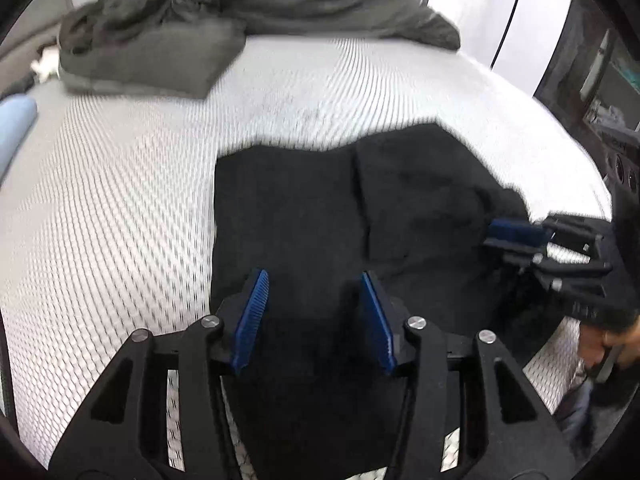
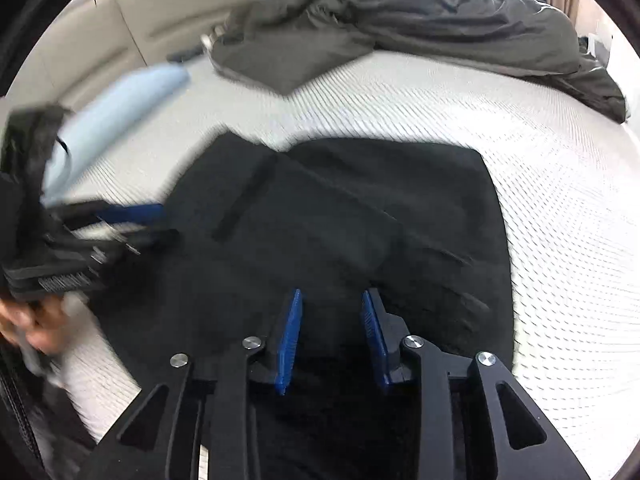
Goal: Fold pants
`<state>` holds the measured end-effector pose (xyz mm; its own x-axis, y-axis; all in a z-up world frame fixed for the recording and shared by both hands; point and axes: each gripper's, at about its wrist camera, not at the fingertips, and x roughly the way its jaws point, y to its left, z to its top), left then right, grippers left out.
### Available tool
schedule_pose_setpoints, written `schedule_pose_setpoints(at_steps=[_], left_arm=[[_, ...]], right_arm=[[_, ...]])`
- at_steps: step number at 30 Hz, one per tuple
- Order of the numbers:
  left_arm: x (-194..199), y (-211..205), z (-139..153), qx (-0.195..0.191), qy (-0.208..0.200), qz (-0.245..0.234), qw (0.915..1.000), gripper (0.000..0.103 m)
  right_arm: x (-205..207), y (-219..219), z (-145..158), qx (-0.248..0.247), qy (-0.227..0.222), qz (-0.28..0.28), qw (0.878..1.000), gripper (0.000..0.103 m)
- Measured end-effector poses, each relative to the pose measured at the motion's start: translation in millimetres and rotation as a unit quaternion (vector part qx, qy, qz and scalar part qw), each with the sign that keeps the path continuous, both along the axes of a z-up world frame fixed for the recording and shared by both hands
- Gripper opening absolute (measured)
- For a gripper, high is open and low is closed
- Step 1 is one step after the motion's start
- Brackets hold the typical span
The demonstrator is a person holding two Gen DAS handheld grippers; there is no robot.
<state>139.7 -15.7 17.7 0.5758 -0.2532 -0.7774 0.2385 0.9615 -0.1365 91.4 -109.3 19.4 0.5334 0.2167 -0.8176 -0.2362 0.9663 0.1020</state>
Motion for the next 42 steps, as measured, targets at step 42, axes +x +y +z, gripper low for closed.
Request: schedule_pose_setpoints(at_steps=[42], left_arm=[[-55,3,16,-0.025,-0.018,-0.007,0.9995,0.047]], right_arm=[[-40,11,11,0.037,-0.003,0.040,0.999,0.037]])
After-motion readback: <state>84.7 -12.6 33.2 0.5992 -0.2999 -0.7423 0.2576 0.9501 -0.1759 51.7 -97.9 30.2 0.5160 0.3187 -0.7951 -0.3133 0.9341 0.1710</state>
